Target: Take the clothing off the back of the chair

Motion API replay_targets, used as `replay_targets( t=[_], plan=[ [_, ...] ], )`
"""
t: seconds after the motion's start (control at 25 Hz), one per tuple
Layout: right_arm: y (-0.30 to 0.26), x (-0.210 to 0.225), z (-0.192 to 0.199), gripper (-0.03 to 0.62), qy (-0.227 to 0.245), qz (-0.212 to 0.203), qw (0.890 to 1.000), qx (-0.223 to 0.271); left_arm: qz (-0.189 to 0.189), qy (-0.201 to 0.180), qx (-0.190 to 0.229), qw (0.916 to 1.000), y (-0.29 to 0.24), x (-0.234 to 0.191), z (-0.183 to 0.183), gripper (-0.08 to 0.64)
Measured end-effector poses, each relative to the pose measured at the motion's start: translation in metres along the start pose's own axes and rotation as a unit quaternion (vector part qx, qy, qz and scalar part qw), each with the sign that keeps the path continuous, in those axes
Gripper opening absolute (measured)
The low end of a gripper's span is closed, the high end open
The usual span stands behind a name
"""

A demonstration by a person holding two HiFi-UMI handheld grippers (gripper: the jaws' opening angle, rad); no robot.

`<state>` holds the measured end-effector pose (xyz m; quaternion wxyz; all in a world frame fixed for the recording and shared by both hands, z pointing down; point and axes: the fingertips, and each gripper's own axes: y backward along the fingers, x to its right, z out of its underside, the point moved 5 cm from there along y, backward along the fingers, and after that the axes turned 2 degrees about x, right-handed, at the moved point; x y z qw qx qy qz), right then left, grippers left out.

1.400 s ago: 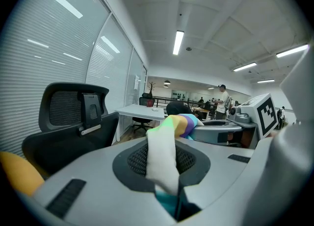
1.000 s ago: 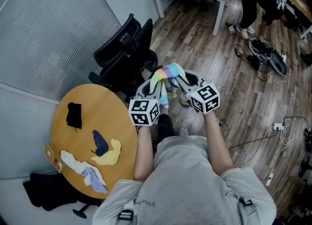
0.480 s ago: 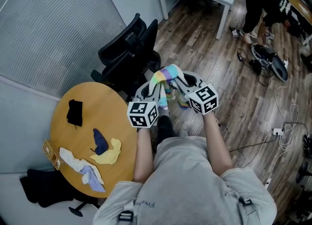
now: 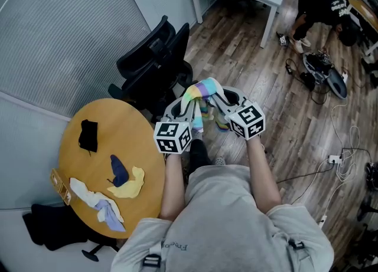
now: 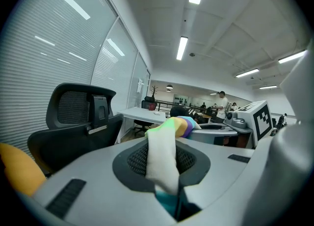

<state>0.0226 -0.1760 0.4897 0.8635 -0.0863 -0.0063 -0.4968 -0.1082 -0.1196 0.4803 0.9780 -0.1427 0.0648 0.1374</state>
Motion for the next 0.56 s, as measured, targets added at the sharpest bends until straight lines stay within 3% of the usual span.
replay_targets(
  t=[0.56],
  plan=[
    [0.0057, 0.0034, 0.001, 0.083, -0.004, 0.008, 1.0, 0.002, 0.007, -0.003, -0.002, 1.0, -0.0032, 0.0055, -0.0007, 0.071]
  ],
)
